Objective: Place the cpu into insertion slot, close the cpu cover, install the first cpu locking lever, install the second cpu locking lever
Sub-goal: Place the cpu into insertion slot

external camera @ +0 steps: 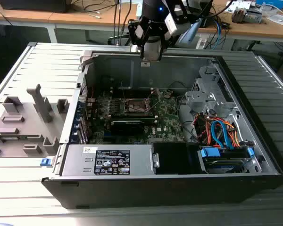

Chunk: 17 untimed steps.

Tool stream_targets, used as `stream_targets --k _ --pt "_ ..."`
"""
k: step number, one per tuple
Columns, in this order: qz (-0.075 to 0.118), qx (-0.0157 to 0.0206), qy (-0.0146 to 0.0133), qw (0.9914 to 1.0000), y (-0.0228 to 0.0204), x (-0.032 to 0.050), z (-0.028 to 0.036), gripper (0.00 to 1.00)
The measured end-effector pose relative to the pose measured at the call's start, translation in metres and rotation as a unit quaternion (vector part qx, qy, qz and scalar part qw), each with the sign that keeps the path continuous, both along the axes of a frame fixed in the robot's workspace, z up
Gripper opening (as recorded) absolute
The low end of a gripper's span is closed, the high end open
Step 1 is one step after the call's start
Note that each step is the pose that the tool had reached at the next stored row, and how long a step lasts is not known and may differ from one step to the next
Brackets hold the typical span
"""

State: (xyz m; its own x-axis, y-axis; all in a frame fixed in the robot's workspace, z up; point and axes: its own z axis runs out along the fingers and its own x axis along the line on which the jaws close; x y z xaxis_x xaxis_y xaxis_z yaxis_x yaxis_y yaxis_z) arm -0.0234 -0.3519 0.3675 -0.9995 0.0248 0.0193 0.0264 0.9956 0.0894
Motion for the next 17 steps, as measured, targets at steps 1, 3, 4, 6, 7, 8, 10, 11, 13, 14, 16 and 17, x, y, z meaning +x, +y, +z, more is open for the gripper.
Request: stream_targets --k 1,3,4,6,7,8,10,11,13,14,16,17 --pt "0.0 -0.0001 0.0001 1.0 0.0 0.0 0.0 0.55" --pt "0.0 0.0 0.0 1.0 0.0 0.0 -0.0005 0.55" --pt "0.0 0.0 0.0 1.0 -0.0001 -0.0001 -0.0005 0.55" --pt "0.0 0.0 0.0 1.0 -0.0003 -0.0001 -0.0008 0.55" --pt "0.0 0.0 0.0 1.0 -0.0004 -0.0002 -0.0009 0.55" --pt "0.0 0.0 0.0 1.0 -0.0006 -0.0002 -0.001 0.55" --pt "0.0 0.0 0.0 1.0 -0.001 -0.0003 -0.0014 0.55" --pt "0.0 0.0001 0.0 1.0 -0.0012 -0.0004 -0.0016 0.55" --pt "0.0 -0.0001 0.0001 1.0 -0.0017 -0.0013 -0.0019 0.55" --pt "0.0 -0.0002 0.0001 1.0 -0.0017 -0.0014 -0.002 0.55" --pt "0.0 0.0 0.0 1.0 -0.0017 -0.0016 -0.0026 0.55" --pt "0.0 -0.0001 0.0 1.0 -0.0017 -0.0016 -0.0027 0.55"
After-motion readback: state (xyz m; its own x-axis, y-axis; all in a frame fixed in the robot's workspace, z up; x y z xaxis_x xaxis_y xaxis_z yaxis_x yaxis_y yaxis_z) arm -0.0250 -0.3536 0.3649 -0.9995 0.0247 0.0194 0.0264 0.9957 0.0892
